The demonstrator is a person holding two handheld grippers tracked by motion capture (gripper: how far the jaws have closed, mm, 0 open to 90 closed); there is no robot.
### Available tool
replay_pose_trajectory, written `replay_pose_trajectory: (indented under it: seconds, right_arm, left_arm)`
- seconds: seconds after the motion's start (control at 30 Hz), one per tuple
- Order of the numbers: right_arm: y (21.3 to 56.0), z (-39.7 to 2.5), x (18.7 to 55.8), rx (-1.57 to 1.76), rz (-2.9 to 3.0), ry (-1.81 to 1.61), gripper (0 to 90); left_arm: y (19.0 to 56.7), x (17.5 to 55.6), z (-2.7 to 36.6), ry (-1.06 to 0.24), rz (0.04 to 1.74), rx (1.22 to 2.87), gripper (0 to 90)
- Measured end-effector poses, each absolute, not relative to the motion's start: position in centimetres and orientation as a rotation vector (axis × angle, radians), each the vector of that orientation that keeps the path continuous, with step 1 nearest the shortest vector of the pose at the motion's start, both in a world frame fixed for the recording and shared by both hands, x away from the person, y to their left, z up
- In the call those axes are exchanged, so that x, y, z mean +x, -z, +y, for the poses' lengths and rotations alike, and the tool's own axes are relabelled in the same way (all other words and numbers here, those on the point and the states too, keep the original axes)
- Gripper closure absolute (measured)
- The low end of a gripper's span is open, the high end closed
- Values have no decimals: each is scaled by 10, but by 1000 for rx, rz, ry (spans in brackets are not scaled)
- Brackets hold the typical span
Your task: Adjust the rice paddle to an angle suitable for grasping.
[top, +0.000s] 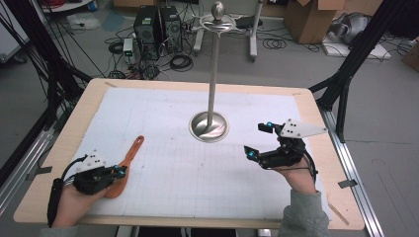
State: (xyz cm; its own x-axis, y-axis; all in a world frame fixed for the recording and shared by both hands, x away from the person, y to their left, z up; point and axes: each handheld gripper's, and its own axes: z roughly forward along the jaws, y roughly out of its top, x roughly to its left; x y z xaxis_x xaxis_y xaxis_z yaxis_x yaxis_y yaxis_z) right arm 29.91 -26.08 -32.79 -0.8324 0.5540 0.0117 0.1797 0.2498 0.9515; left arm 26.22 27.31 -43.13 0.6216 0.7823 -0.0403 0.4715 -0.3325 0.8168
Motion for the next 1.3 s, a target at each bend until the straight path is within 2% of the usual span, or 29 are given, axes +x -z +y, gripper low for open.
replay_pose_trajectory:
  seconds: [0.23,0.7,1.0,1.3]
  right_arm:
    - [330,-266,295,692,2211,-1583,87]
    - [332,-290,280,755,2176,-1554,87]
    - [333,-301,272,779,2164,-1535,87]
    - [334,-305,269,788,2157,-1526,88]
  left_arm:
    - [437,280,286,-469,1065,1955,895]
    - [445,310,276,-474,1131,1987,895]
    - [446,318,271,-444,1098,1999,895]
    - [441,321,244,-403,1046,2082,895]
